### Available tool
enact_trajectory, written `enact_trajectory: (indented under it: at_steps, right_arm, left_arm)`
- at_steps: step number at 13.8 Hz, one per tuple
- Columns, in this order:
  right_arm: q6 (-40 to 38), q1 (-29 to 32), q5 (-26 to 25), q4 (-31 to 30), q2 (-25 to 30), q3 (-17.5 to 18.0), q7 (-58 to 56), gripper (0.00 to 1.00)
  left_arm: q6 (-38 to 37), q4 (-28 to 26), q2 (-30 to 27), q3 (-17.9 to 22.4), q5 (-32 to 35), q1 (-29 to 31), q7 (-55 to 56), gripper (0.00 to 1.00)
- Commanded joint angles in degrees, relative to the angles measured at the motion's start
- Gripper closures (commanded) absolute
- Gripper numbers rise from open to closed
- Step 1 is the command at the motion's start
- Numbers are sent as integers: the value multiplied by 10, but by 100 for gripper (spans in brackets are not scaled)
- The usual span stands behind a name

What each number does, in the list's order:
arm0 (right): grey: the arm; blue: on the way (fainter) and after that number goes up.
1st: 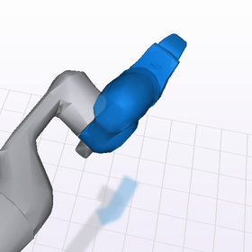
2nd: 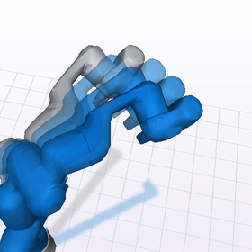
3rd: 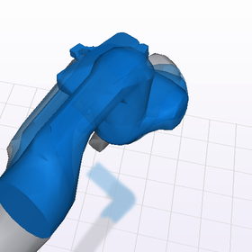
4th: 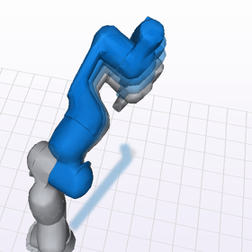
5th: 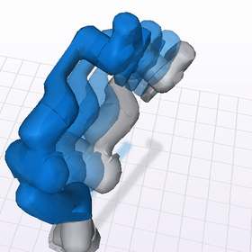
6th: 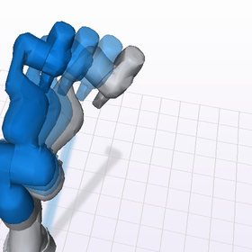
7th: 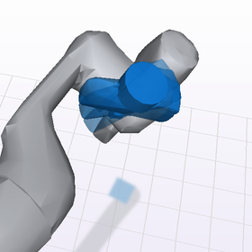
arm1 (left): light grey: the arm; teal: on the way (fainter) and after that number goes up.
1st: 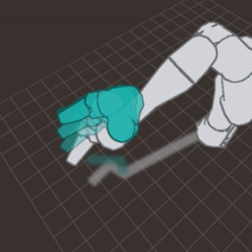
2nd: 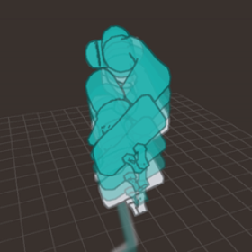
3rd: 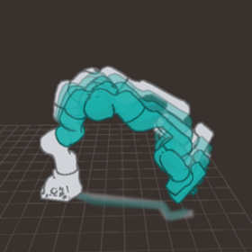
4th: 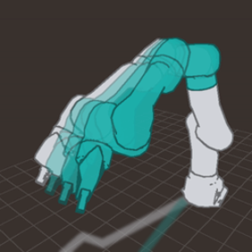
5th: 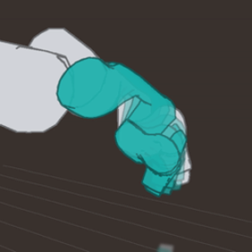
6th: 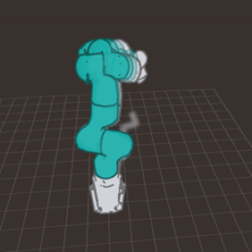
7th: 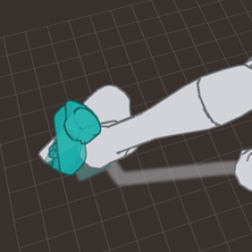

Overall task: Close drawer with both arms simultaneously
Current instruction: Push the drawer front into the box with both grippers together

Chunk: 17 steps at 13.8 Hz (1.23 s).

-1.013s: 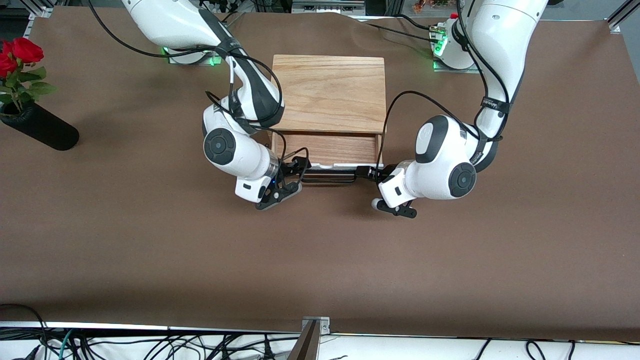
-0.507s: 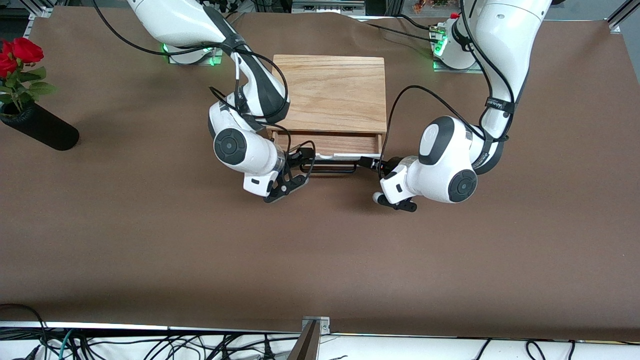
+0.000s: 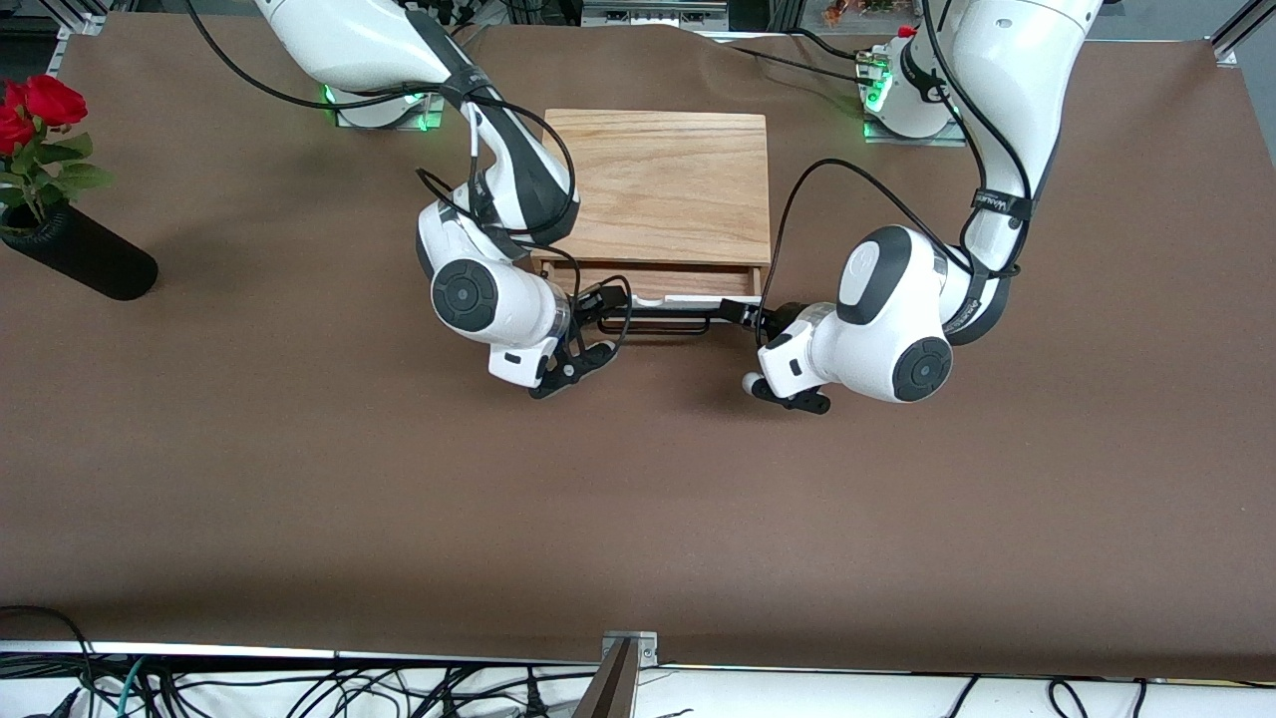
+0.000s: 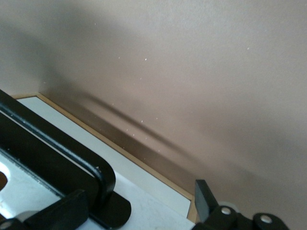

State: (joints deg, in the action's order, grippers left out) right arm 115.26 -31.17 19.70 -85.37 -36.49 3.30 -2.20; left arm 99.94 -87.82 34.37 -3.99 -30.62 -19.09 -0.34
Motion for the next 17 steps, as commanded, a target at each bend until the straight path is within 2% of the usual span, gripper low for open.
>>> enact_trajectory:
  at_steps: [1,17]
  right_arm:
    - [-29,-4,7,8,-4,-3,2,0]
    - [-139,-12,7,8,-5,-2,3,0]
  left_arm:
    - [-24,-13,-12,-1,-6,-3,-1,0]
    - [-35,-20,-2,-1,11,-14,0,0]
